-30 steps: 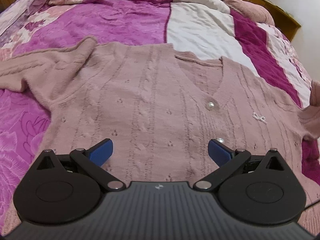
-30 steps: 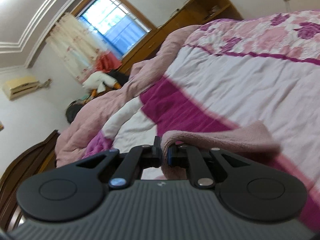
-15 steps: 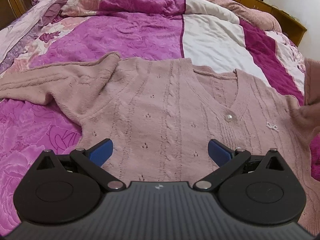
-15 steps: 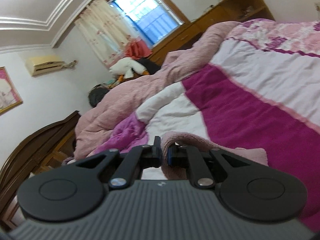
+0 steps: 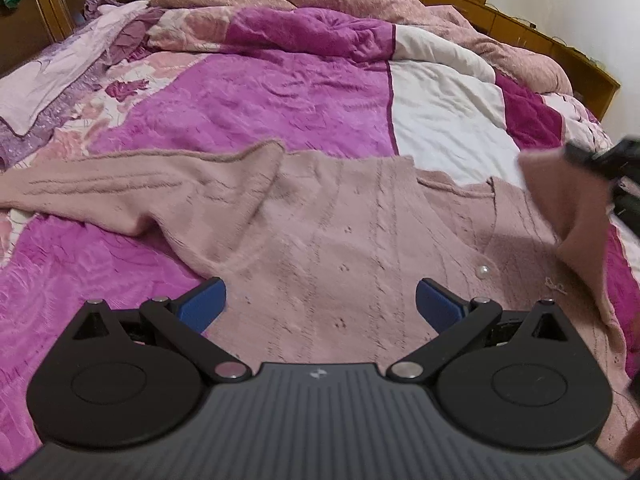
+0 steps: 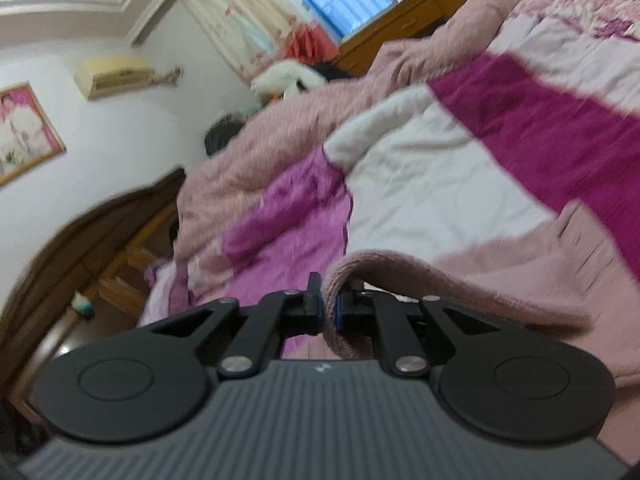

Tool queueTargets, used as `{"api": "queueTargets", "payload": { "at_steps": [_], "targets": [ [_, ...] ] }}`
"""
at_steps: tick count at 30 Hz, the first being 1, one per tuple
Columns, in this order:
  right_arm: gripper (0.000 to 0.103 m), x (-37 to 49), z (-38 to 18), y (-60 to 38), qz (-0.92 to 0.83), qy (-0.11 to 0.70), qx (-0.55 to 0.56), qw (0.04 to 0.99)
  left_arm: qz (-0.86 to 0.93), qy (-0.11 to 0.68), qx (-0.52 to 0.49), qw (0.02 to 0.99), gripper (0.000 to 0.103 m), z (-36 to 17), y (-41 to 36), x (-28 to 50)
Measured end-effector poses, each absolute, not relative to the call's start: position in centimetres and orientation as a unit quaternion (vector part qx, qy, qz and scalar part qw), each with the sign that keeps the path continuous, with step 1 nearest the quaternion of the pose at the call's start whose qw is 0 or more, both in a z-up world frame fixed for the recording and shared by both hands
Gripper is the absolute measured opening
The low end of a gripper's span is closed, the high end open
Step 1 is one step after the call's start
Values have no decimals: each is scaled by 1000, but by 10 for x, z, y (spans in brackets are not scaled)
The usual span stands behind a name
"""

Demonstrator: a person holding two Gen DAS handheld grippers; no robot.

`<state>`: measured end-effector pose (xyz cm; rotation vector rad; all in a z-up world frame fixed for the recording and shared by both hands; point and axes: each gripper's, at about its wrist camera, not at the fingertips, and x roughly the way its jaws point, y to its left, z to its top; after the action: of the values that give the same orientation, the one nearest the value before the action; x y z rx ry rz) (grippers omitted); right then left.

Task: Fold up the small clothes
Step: 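Lift the sleeve with the right gripper, lay it across the cardigan front, open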

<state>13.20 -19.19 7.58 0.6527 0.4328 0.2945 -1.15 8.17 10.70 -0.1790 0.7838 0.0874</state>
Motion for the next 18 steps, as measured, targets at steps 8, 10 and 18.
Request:
{"api": "queueTargets", "payload": {
  "at_steps": [8, 10, 18],
  "targets": [
    [12, 144, 11, -152, 148, 313, 293, 891, 40, 384, -79, 919, 103, 107, 83, -7],
    [12, 146, 2, -147, 147, 337, 287, 885, 34, 385, -71, 919, 103, 106, 79, -5],
    [59, 137, 4, -141, 185, 360, 280, 871, 31, 385, -73, 920, 103, 107, 71, 2]
  ]
}}
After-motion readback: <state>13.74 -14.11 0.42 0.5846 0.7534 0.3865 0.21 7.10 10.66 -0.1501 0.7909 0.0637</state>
